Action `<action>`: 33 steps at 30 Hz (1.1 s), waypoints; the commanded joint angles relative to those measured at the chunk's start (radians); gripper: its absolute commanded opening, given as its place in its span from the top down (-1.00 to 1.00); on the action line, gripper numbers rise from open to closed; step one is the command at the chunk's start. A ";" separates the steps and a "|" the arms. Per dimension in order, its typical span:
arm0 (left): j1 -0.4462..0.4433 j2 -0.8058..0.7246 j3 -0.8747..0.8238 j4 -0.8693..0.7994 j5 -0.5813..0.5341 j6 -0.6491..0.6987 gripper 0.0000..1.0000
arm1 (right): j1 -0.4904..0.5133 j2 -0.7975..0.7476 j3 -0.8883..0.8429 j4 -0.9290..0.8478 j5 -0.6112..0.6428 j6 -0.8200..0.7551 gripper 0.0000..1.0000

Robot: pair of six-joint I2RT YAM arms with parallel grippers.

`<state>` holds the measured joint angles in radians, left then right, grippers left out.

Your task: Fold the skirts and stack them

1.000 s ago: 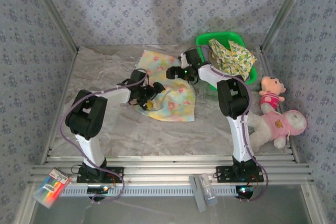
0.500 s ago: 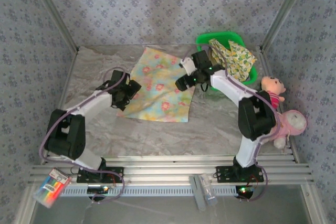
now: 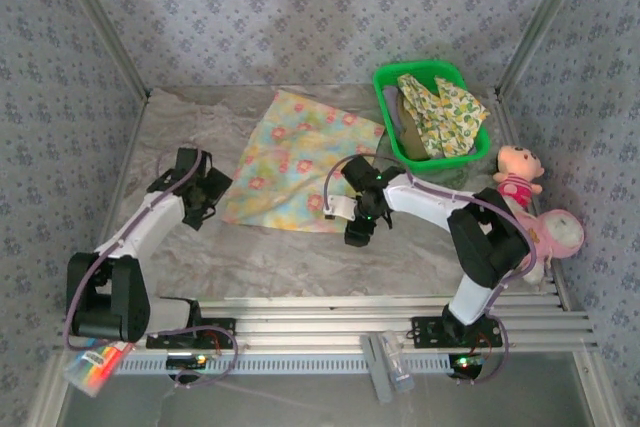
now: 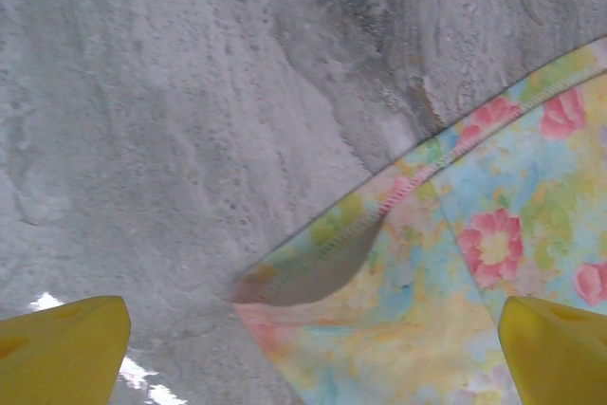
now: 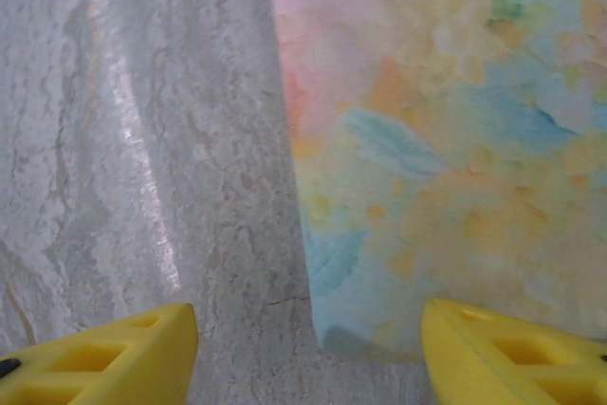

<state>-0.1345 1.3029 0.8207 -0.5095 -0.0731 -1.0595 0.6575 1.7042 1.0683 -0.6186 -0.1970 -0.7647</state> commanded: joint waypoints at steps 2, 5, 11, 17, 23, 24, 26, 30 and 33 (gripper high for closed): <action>0.009 -0.001 -0.002 -0.052 0.046 0.082 -0.91 | 0.027 -0.018 -0.045 0.013 -0.016 -0.079 -0.08; 0.009 0.033 0.009 -0.069 0.075 0.108 -0.81 | 0.032 -0.006 -0.054 0.071 0.016 -0.088 0.09; 0.009 0.067 -0.012 -0.014 0.107 0.102 -0.74 | 0.037 0.021 -0.041 0.089 0.064 -0.095 0.18; 0.009 0.125 0.011 -0.010 0.131 0.128 -0.65 | 0.039 0.035 -0.053 0.122 0.106 -0.100 0.30; 0.008 0.173 0.033 -0.038 0.170 0.187 -0.52 | 0.041 0.033 -0.085 0.148 0.124 -0.106 0.60; 0.009 0.184 0.036 -0.038 0.187 0.202 -0.50 | 0.041 0.027 -0.093 0.153 0.126 -0.109 0.71; 0.006 0.204 0.043 -0.037 0.210 0.224 -0.41 | 0.040 0.018 -0.105 0.155 0.122 -0.110 0.89; -0.002 0.257 0.072 -0.026 0.259 0.264 -0.23 | 0.040 0.008 -0.114 0.165 0.114 -0.113 1.00; -0.027 0.273 0.093 -0.022 0.263 0.285 -0.20 | 0.040 0.008 -0.116 0.174 0.117 -0.112 1.00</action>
<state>-0.1398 1.5669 0.8722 -0.5236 0.1516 -0.8223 0.6918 1.7126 0.9775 -0.4366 -0.0921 -0.8650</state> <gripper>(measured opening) 0.600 0.051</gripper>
